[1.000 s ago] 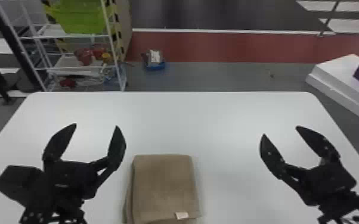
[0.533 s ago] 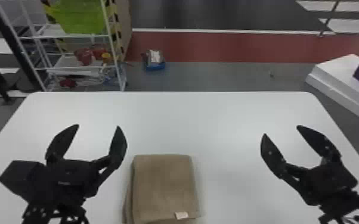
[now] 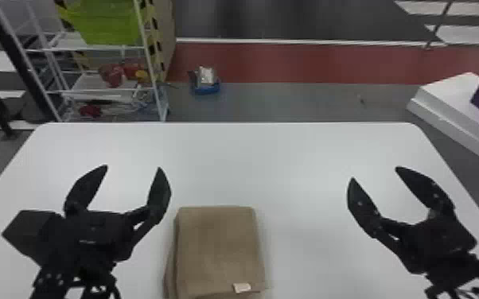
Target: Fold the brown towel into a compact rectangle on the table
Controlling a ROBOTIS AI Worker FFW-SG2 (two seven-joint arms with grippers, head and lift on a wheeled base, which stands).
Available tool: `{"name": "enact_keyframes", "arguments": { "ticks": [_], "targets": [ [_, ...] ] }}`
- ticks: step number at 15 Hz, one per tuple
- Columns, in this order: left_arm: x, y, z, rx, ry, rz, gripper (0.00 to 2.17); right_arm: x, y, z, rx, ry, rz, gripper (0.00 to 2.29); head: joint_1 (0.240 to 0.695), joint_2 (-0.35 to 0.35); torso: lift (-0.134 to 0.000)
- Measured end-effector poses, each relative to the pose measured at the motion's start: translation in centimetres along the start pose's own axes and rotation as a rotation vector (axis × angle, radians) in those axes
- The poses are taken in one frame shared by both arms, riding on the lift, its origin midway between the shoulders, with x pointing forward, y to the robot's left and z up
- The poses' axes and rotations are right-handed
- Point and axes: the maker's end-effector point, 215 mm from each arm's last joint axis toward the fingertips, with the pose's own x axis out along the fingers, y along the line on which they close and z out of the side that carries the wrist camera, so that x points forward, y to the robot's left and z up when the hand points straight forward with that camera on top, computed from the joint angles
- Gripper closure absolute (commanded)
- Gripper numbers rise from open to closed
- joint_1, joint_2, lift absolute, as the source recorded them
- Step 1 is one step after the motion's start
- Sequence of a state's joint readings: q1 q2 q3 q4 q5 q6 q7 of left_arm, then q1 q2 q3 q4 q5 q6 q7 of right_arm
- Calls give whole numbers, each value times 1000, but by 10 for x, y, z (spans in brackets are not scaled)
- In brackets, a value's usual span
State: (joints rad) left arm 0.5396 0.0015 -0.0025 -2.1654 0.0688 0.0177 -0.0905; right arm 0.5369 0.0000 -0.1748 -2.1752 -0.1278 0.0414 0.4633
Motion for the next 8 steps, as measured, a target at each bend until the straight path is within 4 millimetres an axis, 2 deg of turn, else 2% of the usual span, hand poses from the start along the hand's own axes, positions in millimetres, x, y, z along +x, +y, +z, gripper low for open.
{"name": "enact_keyframes", "arguments": {
  "ticks": [8],
  "targets": [
    [0,-2,1,1,-3,-6,16,-1,0,3,-5,-6,-1,107,695,-20,-123]
  ]
}}
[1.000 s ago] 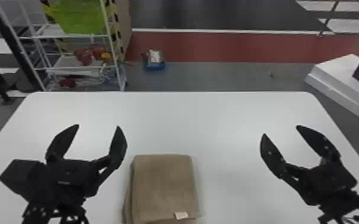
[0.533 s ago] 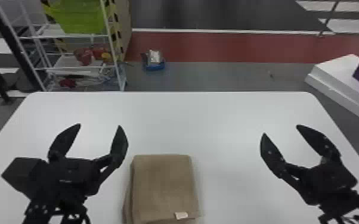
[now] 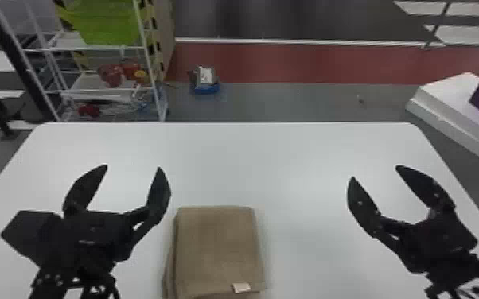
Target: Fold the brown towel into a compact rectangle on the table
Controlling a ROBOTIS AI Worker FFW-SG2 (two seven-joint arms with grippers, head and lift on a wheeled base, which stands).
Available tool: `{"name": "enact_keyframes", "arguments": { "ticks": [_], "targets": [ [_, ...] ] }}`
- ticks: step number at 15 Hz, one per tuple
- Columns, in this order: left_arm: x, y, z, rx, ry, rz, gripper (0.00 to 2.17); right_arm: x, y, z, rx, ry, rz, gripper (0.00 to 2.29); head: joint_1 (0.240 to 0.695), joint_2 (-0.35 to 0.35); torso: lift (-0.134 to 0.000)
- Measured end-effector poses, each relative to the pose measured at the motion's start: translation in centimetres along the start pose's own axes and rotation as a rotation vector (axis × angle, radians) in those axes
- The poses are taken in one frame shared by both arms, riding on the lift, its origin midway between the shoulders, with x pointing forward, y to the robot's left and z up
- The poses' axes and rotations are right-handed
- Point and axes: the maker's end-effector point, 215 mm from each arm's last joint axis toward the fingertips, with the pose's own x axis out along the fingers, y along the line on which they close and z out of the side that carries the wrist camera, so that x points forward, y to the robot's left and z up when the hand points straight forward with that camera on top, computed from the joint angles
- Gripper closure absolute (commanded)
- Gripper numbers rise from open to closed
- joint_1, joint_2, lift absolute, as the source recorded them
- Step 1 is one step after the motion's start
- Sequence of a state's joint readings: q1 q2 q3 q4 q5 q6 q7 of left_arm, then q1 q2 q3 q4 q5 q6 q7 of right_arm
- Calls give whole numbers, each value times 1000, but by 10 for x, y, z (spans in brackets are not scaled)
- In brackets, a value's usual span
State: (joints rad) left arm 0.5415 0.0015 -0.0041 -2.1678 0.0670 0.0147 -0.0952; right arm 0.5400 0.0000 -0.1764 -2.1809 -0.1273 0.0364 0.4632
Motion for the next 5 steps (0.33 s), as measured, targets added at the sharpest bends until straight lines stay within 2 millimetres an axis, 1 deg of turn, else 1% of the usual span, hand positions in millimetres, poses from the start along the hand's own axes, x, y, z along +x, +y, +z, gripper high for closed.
{"name": "enact_keyframes", "arguments": {
  "ticks": [5],
  "targets": [
    [0,-1,-1,-1,1,-3,16,0,0,1,-1,-3,0,107,695,-21,-123]
  ]
}}
